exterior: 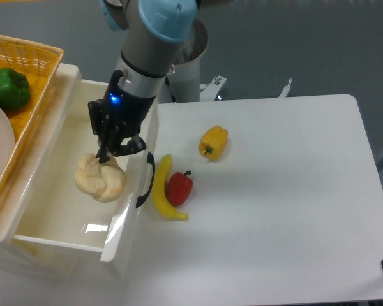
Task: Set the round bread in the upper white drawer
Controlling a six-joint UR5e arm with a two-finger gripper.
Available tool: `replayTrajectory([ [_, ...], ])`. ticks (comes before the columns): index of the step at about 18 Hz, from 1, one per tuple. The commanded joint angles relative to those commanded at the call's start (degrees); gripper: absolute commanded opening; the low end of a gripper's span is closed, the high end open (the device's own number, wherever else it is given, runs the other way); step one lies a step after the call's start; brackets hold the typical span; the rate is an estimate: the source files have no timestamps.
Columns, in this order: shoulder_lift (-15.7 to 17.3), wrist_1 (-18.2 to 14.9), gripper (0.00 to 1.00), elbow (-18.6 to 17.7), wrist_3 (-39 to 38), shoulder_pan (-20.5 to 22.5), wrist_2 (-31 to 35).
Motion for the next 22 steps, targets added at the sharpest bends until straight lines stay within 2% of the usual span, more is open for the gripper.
replayTrajectory([
  [2, 0.09, 0.17, 0.89, -0.52, -1.05, -0.44, 0.09],
  [3, 0.26, 0.44, 1.00, -0.96, -1.14, -0.53, 0.26],
  [6, 1.40, 0.53, 1.00, -2.02, -1.32, -0.53, 0.26],
  [12, 1.41, 0.79, 1.00, -1.32, -1.58, 1.31, 0.35],
  [15, 1.41, 1.84, 1.00, 0.52, -2.29, 4.38, 1.67],
  [17, 1.32, 4.47, 1.00, 0.88, -1.94, 6.67, 1.76],
  [19, 1.06, 5.71, 1.00, 0.79, -1.94, 8.51, 2.11],
  [22, 1.14, 5.71, 1.00, 0.44, -1.76, 11.06, 7.62],
])
